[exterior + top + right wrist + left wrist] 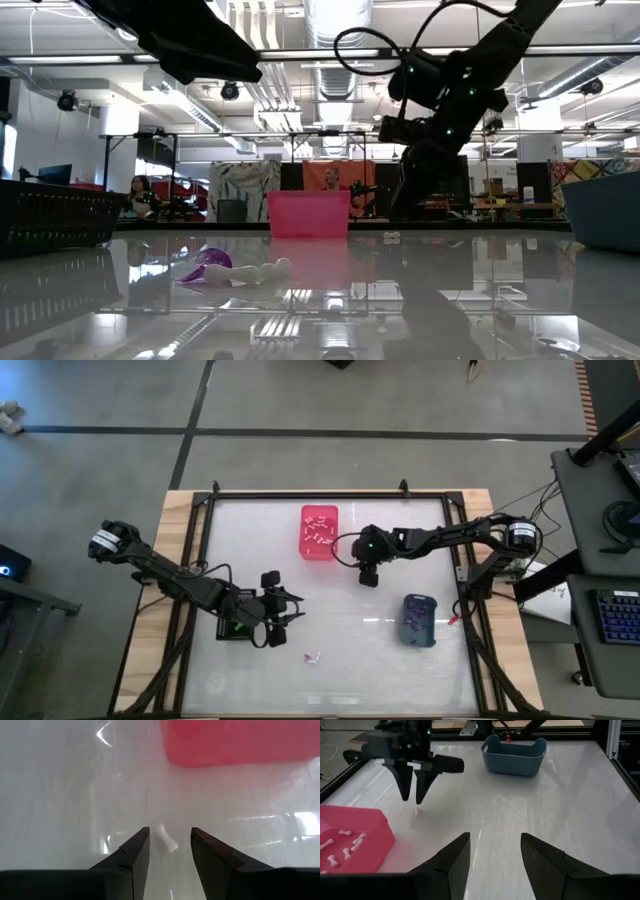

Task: Sort Halloween decoration
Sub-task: Put the bone toy into the red bin

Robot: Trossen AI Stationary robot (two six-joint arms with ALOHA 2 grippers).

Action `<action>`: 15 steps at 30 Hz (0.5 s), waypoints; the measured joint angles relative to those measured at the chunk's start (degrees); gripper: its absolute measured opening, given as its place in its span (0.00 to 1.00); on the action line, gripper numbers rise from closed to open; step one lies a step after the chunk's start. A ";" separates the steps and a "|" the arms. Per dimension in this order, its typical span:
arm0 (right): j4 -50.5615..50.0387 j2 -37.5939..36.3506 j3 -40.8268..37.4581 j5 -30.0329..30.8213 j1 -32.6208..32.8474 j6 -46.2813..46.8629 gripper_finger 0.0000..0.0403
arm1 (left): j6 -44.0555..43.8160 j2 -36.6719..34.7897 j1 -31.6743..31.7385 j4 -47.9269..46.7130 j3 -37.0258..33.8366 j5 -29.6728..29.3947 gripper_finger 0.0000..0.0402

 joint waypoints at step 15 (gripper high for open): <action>1.79 8.01 2.11 -0.03 -0.11 0.49 0.24 | 0.51 0.02 0.01 0.28 -0.07 -0.39 0.39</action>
